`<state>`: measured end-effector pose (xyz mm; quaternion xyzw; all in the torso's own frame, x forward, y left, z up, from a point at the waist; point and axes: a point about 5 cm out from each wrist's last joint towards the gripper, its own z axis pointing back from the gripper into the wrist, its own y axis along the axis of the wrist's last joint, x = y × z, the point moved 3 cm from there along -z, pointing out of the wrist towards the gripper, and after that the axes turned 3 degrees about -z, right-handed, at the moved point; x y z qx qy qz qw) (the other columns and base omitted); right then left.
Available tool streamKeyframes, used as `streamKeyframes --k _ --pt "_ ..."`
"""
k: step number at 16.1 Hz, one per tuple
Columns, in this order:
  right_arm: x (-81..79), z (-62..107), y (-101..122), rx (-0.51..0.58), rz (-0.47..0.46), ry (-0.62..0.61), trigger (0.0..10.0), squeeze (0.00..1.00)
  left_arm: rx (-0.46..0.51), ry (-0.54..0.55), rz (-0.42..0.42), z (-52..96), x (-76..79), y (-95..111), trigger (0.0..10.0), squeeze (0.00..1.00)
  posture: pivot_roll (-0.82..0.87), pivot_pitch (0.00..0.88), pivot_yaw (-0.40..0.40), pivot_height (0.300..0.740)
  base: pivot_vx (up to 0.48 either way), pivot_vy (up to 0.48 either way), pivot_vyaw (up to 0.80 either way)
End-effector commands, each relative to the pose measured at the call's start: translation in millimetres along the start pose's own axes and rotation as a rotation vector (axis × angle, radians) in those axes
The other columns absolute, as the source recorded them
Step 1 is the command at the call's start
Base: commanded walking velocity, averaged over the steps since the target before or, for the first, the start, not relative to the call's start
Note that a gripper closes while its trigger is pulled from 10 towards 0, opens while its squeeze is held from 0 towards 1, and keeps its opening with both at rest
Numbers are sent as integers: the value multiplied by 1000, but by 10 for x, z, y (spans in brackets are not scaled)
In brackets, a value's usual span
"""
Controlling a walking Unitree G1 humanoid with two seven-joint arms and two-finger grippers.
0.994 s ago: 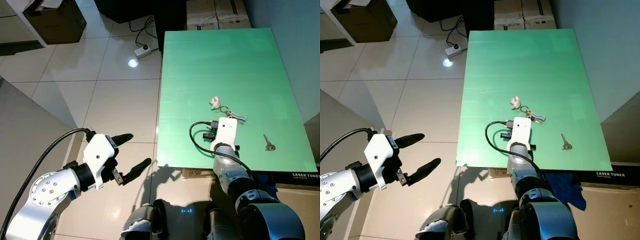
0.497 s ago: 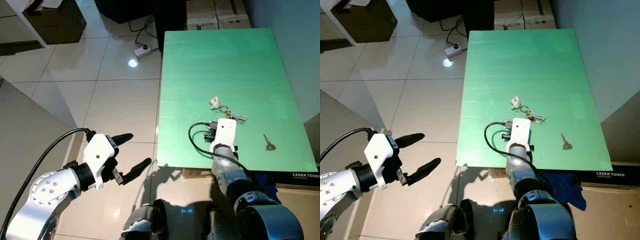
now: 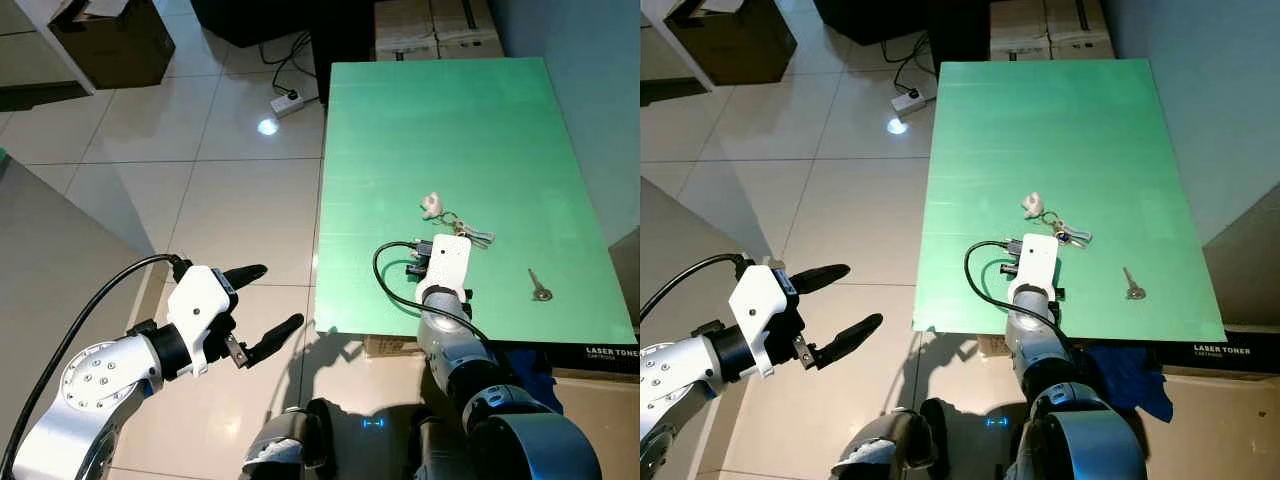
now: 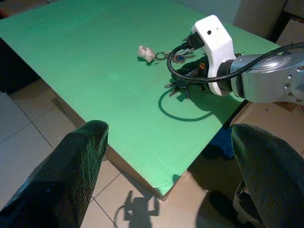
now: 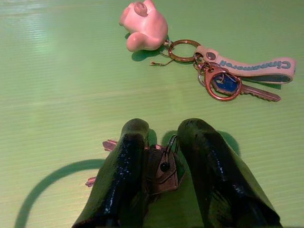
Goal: Hang keys on a hook
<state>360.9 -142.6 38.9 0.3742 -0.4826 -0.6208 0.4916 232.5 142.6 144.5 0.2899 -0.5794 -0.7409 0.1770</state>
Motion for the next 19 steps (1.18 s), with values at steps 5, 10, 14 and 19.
streamKeyframes --k 5,10,14,19 --pt "-42 79 -165 -46 10 0 10000 0 -2 4 -2 39 -6 13 10000 0 145 257 174 740 0 0 0" --pt "-43 133 -240 -48 -6 -9 10000 0 3 6 -2 24 -10 5 10000 0 140 246 172 740 0 0 0" --pt "-11 110 -186 -27 -17 -18 10000 0 3 4 -4 25 -11 9 10000 0 144 247 177 740 0 0 0" --pt "38 87 -171 -23 8 -20 10000 0 1 3 -6 25 -16 9 10000 0 143 242 175 740 0 0 0"
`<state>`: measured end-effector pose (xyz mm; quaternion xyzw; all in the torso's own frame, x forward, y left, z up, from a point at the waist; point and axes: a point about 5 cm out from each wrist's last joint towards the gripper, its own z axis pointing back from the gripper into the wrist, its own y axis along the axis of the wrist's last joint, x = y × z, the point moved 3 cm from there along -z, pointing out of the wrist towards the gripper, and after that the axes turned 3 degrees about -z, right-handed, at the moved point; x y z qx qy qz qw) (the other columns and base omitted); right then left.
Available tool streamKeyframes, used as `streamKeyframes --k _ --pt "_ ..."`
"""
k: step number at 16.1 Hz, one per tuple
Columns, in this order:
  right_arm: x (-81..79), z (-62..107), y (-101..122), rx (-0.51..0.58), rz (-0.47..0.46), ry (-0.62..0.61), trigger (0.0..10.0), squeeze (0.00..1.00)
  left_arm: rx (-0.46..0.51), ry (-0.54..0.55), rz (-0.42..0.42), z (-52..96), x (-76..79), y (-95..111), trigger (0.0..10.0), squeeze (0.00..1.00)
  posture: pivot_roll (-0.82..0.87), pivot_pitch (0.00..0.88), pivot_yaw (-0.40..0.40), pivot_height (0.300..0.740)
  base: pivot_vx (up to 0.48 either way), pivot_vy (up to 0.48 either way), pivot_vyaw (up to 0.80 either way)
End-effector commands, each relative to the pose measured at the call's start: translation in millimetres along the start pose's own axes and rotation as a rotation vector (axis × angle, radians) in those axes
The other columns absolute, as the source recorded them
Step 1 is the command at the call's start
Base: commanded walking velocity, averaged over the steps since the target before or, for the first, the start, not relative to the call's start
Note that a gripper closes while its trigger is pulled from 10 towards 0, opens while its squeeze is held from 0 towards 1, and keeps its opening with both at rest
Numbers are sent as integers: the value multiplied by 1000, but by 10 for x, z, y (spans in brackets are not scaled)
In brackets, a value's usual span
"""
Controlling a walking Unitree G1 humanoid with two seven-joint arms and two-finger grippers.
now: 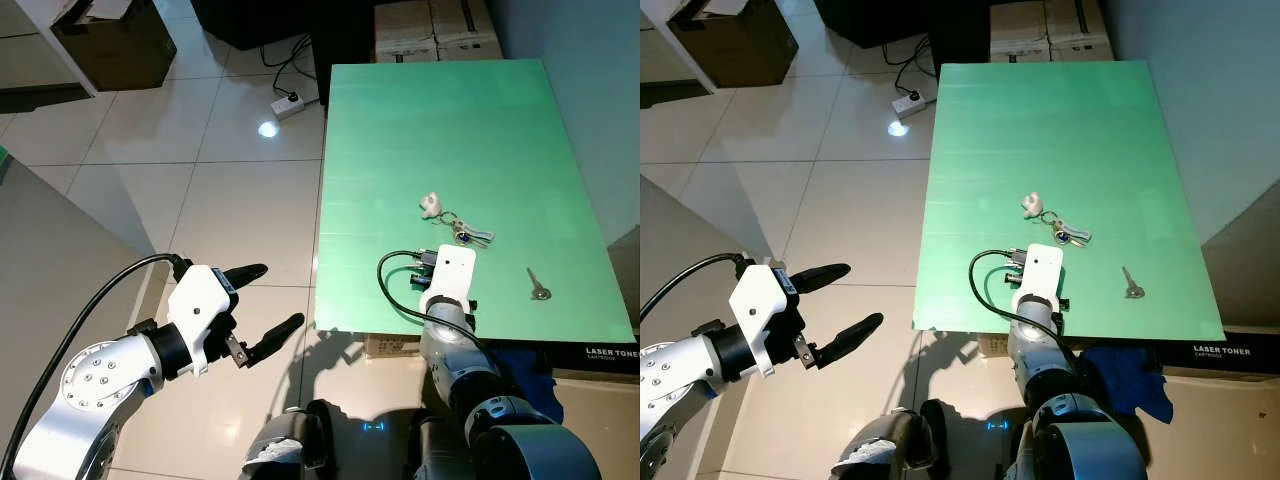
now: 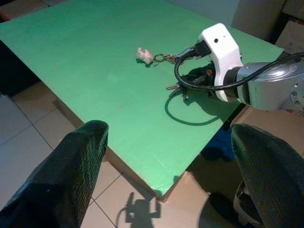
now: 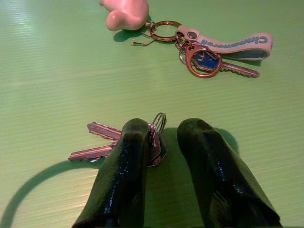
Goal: Hang keys on a hook
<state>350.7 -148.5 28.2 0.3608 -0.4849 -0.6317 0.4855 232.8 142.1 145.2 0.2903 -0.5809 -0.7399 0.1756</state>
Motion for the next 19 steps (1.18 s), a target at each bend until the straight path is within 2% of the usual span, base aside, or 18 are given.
streamKeyframes --k 1,11,19 --pt "-37 35 -52 -8 12 13 10000 0 -3 3 -6 30 -15 4 10000 0 144 241 176 740 0 0 0" --pt "-72 3 -41 -27 27 75 10000 0 -5 4 -12 49 -26 24 10000 0 161 256 175 740 0 0 0" --pt "-62 13 -66 -37 7 57 10000 0 -7 3 -7 57 -18 16 10000 0 157 255 181 740 0 0 0"
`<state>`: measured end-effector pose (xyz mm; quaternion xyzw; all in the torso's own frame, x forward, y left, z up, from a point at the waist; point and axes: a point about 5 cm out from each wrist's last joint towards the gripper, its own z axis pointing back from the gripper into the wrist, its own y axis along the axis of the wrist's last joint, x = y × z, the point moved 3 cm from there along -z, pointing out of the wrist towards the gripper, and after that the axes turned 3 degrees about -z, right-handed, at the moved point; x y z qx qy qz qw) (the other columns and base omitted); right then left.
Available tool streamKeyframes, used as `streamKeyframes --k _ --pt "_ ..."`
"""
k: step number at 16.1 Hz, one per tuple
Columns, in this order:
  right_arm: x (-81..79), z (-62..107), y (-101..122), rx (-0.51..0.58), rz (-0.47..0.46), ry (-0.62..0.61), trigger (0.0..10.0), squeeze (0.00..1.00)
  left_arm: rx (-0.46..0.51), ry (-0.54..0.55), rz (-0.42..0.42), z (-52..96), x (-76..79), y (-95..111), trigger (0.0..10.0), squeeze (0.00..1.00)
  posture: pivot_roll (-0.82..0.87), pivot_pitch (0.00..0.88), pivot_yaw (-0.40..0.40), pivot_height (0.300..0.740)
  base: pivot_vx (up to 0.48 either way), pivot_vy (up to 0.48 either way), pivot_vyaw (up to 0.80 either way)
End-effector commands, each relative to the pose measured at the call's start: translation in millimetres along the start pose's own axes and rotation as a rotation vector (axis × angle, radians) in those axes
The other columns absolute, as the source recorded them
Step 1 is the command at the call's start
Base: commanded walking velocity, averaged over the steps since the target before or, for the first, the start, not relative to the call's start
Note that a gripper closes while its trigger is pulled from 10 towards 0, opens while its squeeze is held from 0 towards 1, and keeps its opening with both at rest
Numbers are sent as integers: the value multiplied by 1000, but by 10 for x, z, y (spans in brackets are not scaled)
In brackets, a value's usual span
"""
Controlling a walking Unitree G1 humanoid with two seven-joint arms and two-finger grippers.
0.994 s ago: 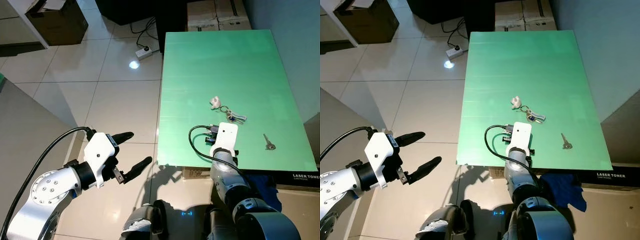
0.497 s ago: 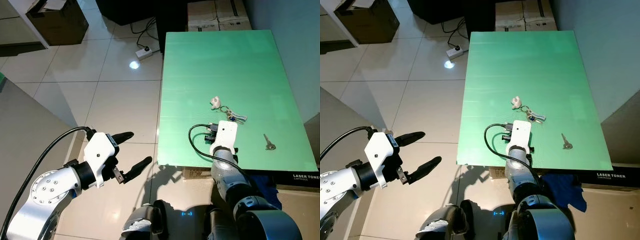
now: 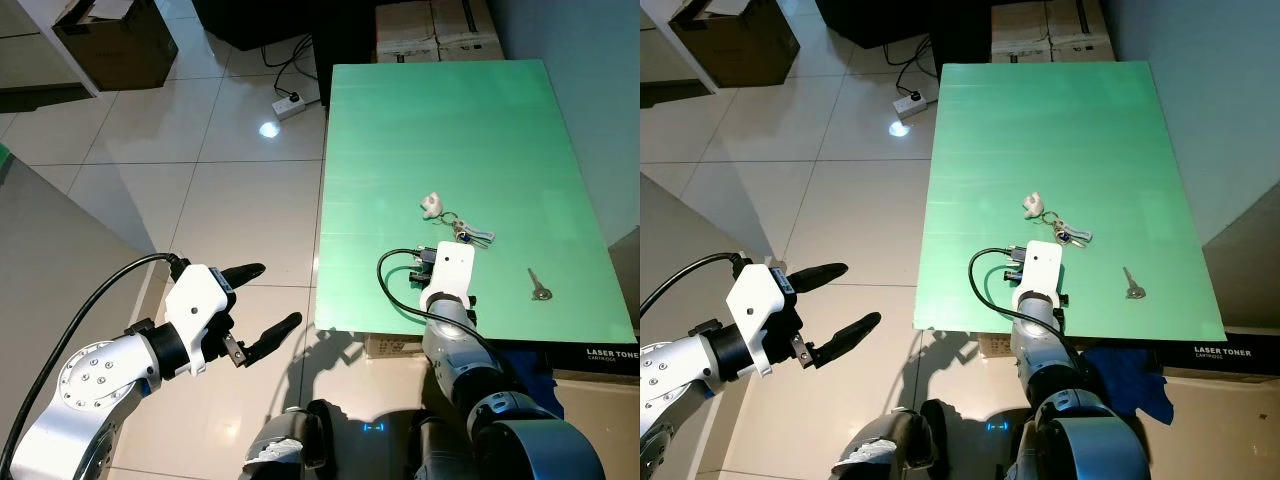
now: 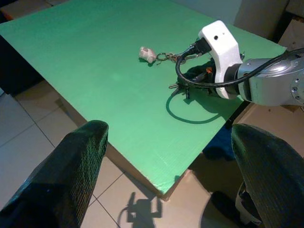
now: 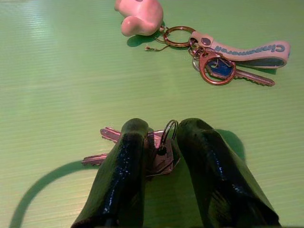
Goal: Hang keys on a hook
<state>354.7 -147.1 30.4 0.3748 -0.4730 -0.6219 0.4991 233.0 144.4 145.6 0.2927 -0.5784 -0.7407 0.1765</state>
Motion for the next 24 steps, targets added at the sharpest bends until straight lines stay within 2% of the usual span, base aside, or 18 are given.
streamKeyframes --k 1,6,7,8,10,11,12,13,19,24 --pt "-49 47 -113 -39 2 8 10000 0 -4 -3 -4 38 -4 15 10000 0 156 252 181 740 0 0 0" --pt "-33 45 -167 -82 4 2 10000 0 -3 -4 -5 31 -18 17 10000 0 158 254 178 740 0 0 0" --pt "-26 47 -185 -93 3 0 7373 0 -3 -4 -5 33 -15 17 10000 0 158 254 177 740 0 0 0" --pt "-19 50 -199 -100 1 -2 4157 0 -3 -4 -4 32 -12 16 10000 0 156 251 177 740 0 0 0" --pt "-19 52 -207 -104 -3 -1 3020 0 -2 -3 -4 29 -17 15 10000 0 157 255 177 740 0 0 0" --pt "-18 52 -208 -105 -4 -2 2902 0 -2 -3 -4 29 -15 15 10000 0 156 254 177 740 0 0 0" --pt "-17 52 -209 -106 -6 -3 2118 0 -1 -4 -5 29 -15 16 10000 0 156 252 179 740 0 0 0" --pt "-16 51 -209 -108 -6 -3 314 0 -1 -5 -5 27 -15 17 10000 0 157 252 178 740 0 0 0" --pt "2 45 -200 -105 -10 -8 0 0 0 -3 -8 27 -18 16 10000 0 152 245 177 740 0 0 0" --pt "64 8 -82 -46 -35 -33 0 0 7 6 -13 5 -32 22 10000 0 143 230 176 740 0 0 0"
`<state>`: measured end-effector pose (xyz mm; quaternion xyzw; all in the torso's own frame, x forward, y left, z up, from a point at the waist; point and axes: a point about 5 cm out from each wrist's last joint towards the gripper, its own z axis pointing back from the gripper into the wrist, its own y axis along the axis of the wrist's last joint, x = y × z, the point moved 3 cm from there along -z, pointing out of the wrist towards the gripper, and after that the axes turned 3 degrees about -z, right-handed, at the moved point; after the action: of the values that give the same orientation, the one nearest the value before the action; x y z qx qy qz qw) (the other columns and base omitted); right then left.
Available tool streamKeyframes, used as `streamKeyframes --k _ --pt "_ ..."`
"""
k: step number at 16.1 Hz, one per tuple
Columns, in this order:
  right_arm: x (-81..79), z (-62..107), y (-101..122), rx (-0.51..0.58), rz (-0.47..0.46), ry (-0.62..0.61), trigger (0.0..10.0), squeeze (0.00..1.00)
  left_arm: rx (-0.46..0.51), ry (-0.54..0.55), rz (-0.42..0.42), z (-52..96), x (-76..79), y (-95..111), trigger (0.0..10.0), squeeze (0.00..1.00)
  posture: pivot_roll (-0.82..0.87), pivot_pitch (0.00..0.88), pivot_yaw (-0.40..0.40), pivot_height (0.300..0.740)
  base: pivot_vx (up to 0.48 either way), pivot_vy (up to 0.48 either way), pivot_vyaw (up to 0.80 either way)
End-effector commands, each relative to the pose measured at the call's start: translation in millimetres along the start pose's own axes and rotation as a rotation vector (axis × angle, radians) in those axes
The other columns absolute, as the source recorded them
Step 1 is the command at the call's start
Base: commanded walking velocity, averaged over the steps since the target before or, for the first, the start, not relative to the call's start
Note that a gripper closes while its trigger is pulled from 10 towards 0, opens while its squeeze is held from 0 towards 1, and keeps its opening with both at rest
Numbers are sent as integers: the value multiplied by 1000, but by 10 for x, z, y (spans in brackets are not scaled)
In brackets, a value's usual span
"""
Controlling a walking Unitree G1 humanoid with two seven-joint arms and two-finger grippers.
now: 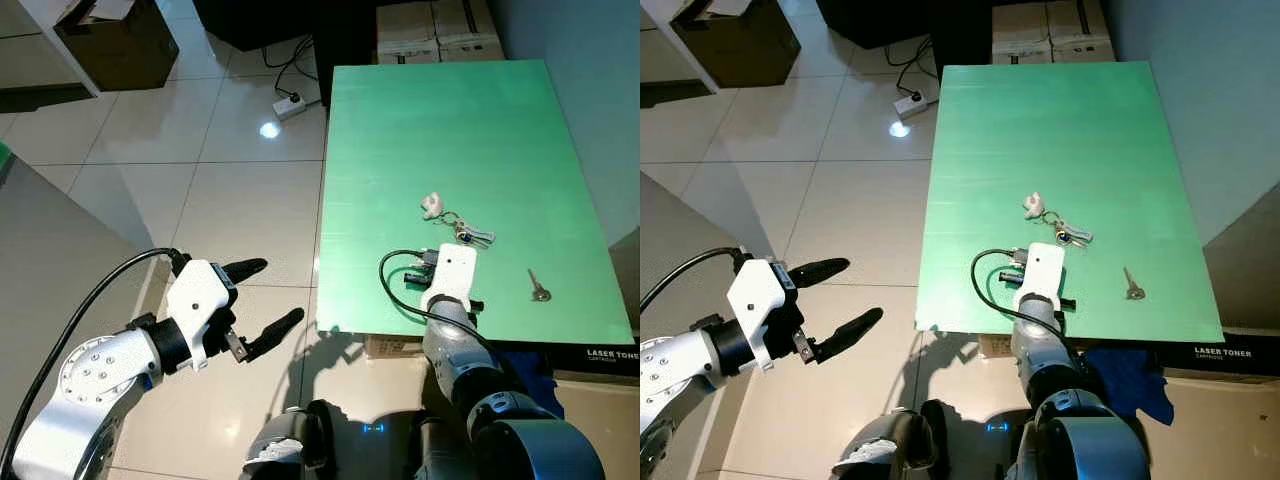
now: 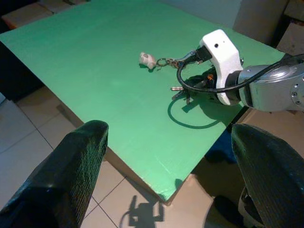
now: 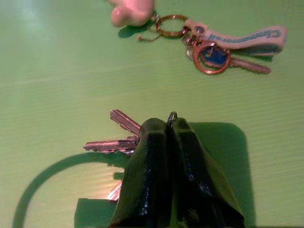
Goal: Hang keys on a hook
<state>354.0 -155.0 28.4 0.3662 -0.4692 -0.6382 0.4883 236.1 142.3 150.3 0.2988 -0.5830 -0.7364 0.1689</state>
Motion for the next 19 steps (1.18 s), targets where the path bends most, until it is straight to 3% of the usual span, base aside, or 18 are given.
streamKeyframes --k 1,5,7,10,11,12,13,14,16,18,19 --pt "-2 18 -17 4 -22 -8 0 0 -8 26 -5 28 -38 -24 10000 0 143 227 174 740 0 0 0" --pt "57 49 244 182 -3 -3 0 0 -11 228 -28 3 -281 -86 10000 0 82 196 139 740 0 0 0" --pt "22 127 364 266 1 54 0 0 18 315 18 -29 -351 -110 10000 0 43 176 131 740 0 0 0" --pt "-171 484 654 406 70 292 0 0 70 384 159 -167 -268 -216 10000 0 -80 124 95 740 0 0 0" --pt "-230 651 763 440 81 379 3137 0 89 428 180 -190 -275 -230 10000 0 -101 113 89 740 0 0 0" --pt "-249 764 817 443 86 425 10000 0 98 483 187 -183 -300 -246 10000 0 -126 104 84 740 0 0 0" --pt "-250 892 899 473 113 470 10000 0 106 525 189 -188 -309 -250 10000 0 -135 98 81 740 0 0 0" --pt "-219 991 951 504 200 486 10000 0 114 535 187 -234 -287 -225 10000 0 -144 88 76 740 0 0 0" --pt "-146 1087 995 485 232 483 10000 0 121 537 95 -342 -282 -133 10000 0 -172 72 69 740 0 0 800" --pt "-76 1069 978 456 224 442 10000 0 119 634 160 -384 -433 -133 10000 0 -190 65 78 740 0 0 800" --pt "-59 1057 942 433 219 427 10000 0 99 606 178 -452 -433 -139 10000 0 -191 62 82 740 0 0 800"
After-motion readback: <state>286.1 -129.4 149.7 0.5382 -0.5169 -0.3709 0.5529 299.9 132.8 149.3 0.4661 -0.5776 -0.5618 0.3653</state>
